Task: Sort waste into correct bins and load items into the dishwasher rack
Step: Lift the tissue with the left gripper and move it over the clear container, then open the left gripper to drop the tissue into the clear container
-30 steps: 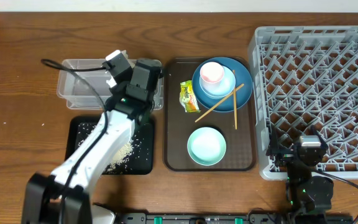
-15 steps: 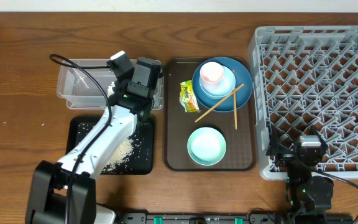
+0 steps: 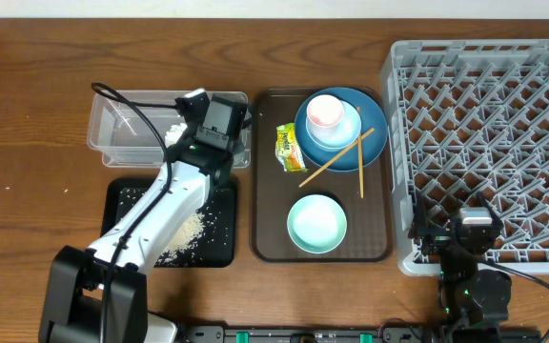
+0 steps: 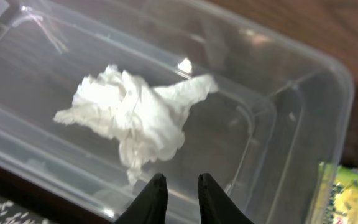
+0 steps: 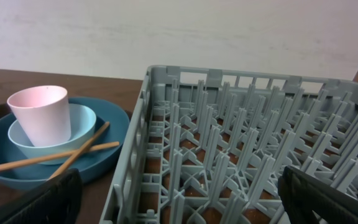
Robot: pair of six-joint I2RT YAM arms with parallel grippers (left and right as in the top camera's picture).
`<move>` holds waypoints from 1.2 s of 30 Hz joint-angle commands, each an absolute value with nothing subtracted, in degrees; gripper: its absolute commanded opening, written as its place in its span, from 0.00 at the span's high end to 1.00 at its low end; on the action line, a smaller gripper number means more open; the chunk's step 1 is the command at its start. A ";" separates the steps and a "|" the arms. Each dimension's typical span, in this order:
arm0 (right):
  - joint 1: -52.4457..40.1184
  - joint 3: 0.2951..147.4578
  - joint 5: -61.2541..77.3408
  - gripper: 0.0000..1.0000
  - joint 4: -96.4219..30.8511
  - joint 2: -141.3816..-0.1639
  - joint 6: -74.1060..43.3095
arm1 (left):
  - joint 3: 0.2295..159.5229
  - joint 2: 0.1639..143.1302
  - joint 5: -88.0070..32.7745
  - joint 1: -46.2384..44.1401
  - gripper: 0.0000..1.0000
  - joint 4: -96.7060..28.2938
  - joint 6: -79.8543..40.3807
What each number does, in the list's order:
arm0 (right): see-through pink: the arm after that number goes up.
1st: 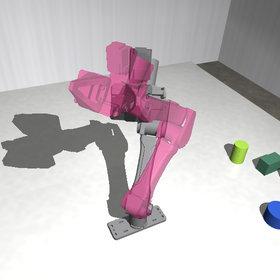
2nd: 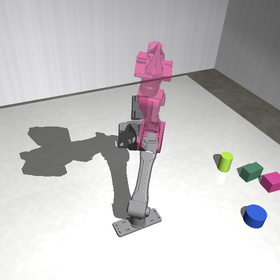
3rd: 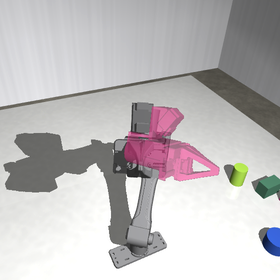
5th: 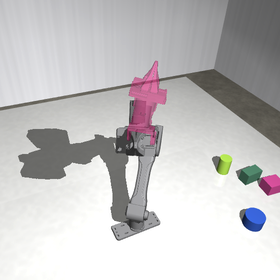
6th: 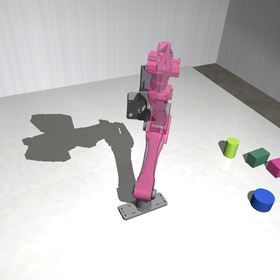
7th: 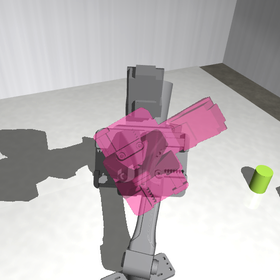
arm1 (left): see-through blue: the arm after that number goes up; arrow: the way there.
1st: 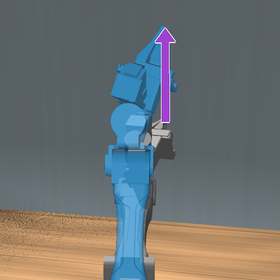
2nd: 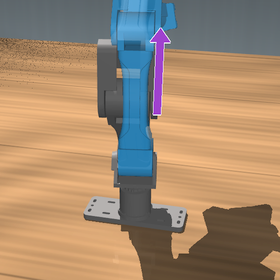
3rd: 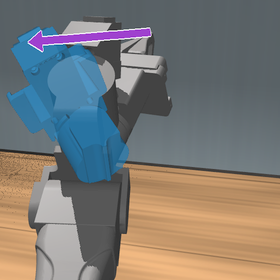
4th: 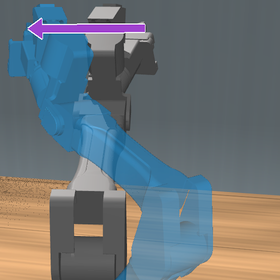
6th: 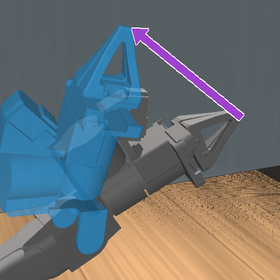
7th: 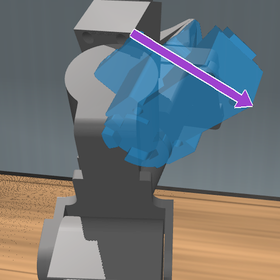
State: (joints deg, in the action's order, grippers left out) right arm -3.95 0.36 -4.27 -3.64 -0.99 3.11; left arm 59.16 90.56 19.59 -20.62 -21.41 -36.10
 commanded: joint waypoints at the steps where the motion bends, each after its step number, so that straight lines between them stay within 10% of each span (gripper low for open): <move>1: -4.51 0.32 -4.05 0.01 -3.90 -0.86 2.17 | 59.31 91.00 19.53 -20.25 0.79 -23.18 -35.57; 31: -4.51 0.32 -4.05 0.01 -3.90 -0.86 2.17 | 61.91 80.16 20.40 -20.27 0.73 -24.84 -25.12; 36: -4.51 0.32 -4.05 0.01 -3.90 -0.86 2.17 | 61.91 73.34 6.02 -20.49 0.69 -26.70 -25.08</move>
State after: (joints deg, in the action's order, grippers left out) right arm -3.95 0.36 -4.27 -3.64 -0.99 3.11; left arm 60.38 76.47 16.08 -20.62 -25.67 -25.80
